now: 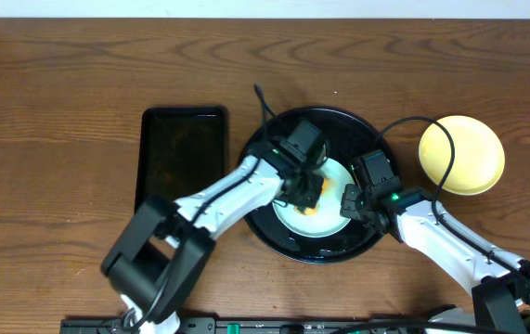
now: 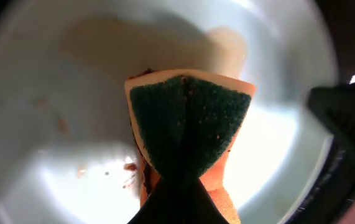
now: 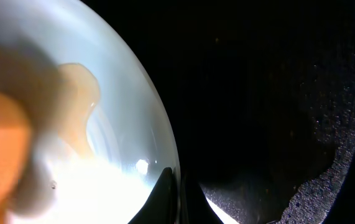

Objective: Clean dirty plates on tray and stack at the side

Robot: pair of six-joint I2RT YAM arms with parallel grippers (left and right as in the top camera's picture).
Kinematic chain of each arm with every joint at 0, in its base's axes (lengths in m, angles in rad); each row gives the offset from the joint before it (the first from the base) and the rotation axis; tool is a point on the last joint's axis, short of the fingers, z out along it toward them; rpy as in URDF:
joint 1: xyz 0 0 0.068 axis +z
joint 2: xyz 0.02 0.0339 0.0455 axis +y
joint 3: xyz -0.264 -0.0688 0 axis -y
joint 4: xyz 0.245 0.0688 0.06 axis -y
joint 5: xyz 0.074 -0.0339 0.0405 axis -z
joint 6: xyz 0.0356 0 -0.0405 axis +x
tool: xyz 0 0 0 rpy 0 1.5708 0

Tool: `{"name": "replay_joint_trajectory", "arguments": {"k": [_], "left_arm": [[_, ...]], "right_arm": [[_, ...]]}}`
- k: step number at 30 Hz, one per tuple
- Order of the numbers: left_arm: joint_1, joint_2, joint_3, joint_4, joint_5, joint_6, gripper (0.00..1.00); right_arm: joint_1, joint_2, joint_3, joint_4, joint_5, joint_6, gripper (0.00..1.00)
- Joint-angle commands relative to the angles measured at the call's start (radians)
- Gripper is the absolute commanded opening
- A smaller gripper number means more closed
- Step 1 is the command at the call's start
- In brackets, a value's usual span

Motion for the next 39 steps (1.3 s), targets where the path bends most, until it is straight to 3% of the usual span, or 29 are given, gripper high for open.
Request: {"name": "replay_joint_trajectory", "arguments": {"k": [1, 4, 11, 13, 21, 27, 35, 36, 39], "left_arm": [[0.004, 0.042, -0.013, 0.002, -0.057, 0.016, 0.08], [0.006, 0.061, -0.013, 0.0, -0.143, 0.017, 0.08], [0.019, 0.061, -0.013, 0.006, -0.557, 0.017, 0.08], [0.028, 0.061, -0.013, 0.012, -0.608, 0.024, 0.08], [0.042, 0.037, 0.011, 0.021, -0.611, 0.084, 0.08], [0.042, -0.068, 0.019, 0.016, -0.532, 0.084, 0.08], [0.064, -0.195, 0.019, -0.052, -0.532, 0.08, 0.08], [0.073, -0.206, 0.019, -0.065, -0.532, 0.074, 0.08], [0.111, -0.23, 0.019, -0.108, -0.531, 0.028, 0.08]], "right_arm": [[-0.003, 0.002, -0.013, -0.027, 0.065, 0.008, 0.01], [-0.003, 0.002, -0.013, -0.027, 0.065, 0.008, 0.01], [-0.003, 0.002, -0.013, -0.027, 0.064, 0.008, 0.01], [-0.003, 0.002, -0.013, -0.027, 0.059, 0.008, 0.01], [-0.003, 0.002, -0.013, -0.027, 0.049, 0.008, 0.01], [-0.003, 0.002, -0.013, -0.028, 0.05, 0.008, 0.01], [-0.003, 0.002, -0.013, -0.027, 0.05, 0.011, 0.01], [-0.003, 0.002, -0.013, -0.027, 0.05, 0.011, 0.03], [-0.003, 0.002, -0.013, -0.027, 0.044, 0.01, 0.2]]}}
